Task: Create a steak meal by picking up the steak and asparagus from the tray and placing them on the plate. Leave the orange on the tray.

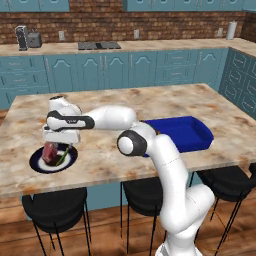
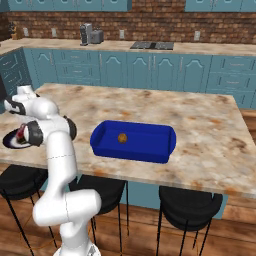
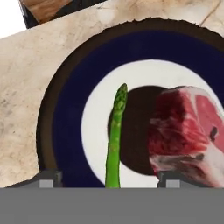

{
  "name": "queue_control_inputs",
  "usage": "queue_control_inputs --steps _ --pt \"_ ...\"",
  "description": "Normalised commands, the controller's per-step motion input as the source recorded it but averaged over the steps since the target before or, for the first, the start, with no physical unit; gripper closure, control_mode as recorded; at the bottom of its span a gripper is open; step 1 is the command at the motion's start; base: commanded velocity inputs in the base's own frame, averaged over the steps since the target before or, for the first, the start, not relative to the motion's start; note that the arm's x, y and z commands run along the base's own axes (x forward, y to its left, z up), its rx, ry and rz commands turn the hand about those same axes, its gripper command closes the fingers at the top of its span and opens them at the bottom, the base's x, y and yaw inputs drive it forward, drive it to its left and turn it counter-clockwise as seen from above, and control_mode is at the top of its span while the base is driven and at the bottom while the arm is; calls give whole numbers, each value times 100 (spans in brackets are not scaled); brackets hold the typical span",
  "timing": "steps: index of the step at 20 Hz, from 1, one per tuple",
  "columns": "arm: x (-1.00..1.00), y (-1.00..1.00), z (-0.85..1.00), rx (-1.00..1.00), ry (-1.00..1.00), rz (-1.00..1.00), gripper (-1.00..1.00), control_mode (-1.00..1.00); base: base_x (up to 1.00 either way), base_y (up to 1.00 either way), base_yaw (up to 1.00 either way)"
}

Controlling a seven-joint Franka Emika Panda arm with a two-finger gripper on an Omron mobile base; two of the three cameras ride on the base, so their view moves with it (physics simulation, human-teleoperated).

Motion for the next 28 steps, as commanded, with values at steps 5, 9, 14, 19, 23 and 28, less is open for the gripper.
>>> queue_control_inputs --steps 5,9,14,19,23,28 --pt "-52 -44 12 0 -2 -2 -100 -100 0 0 0" --pt "-57 -77 10 0 -3 -7 -100 -100 0 0 0" --pt "-97 -76 9 0 -17 -5 -100 -100 0 0 0" --pt "-100 -85 26 0 -22 -8 -100 -100 0 0 0" --pt "-91 -95 50 3 -31 -8 -100 -100 0 0 0" --pt "-53 -68 97 8 -22 -4 -100 -100 0 0 0"
